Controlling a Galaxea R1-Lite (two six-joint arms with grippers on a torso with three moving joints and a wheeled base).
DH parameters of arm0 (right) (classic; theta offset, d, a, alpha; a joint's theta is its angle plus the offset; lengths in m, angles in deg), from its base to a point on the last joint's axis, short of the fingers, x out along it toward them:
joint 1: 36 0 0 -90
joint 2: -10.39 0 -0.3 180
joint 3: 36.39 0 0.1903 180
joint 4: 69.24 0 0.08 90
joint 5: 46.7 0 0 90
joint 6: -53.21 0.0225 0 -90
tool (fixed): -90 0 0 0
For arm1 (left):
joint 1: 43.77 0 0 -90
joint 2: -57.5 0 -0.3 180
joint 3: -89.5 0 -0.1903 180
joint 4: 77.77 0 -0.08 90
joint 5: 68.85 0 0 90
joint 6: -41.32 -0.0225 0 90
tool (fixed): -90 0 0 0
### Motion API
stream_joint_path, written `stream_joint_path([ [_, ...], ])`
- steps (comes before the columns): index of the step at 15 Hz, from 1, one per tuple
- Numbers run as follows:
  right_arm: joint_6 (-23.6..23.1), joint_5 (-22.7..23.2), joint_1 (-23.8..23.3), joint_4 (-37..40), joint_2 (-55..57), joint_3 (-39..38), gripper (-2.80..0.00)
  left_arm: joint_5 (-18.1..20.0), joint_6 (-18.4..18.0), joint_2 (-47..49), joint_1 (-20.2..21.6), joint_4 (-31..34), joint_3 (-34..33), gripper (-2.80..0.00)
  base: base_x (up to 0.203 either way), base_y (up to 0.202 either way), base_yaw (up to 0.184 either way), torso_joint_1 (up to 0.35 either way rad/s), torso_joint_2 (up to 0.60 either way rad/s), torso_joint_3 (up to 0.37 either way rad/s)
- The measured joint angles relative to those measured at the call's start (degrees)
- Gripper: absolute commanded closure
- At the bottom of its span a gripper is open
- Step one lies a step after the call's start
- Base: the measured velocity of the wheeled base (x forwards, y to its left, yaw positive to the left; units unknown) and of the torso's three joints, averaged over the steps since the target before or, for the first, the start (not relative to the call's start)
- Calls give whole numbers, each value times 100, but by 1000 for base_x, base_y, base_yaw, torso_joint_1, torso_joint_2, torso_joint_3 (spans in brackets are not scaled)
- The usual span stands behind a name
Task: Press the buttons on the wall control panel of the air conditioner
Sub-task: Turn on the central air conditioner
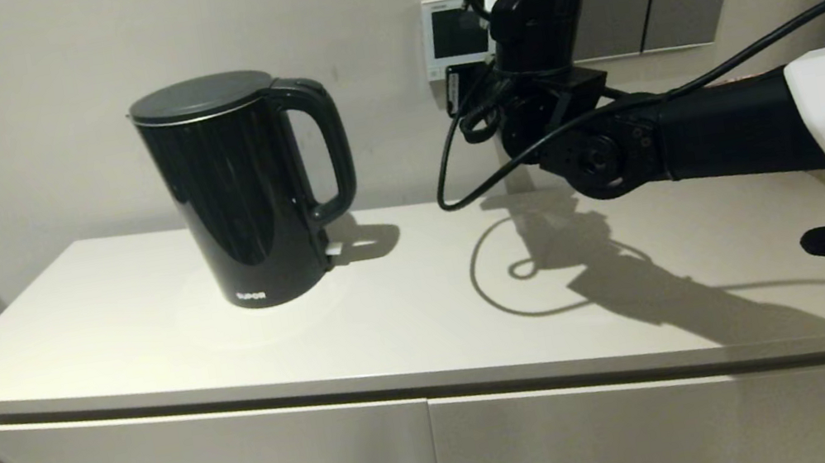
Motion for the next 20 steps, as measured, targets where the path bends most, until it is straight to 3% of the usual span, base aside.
stream_joint_path([
  [20,-81,-15,-58,-183,30,-282,0,-2,1,0,0,0,0,0,0,0,0,0,0,0],
])
